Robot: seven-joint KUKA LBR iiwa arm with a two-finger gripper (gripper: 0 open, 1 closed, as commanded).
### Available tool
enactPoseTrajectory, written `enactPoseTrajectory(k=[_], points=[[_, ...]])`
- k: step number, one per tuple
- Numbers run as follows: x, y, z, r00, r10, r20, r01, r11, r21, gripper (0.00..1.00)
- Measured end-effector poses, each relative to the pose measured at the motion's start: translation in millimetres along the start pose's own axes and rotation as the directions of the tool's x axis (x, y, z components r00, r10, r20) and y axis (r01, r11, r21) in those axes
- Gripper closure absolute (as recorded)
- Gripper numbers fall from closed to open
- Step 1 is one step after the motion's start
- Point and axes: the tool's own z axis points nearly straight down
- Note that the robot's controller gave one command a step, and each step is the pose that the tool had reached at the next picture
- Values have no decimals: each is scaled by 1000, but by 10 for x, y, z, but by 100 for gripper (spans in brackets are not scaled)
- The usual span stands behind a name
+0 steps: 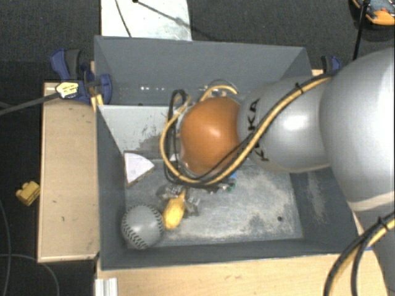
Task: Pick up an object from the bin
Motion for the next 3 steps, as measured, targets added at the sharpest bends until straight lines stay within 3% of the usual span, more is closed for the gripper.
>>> enactPoseTrajectory(k=[3], points=[[0, -2, -73, 1000, 5, 1, -5, 1000, 0, 100]])
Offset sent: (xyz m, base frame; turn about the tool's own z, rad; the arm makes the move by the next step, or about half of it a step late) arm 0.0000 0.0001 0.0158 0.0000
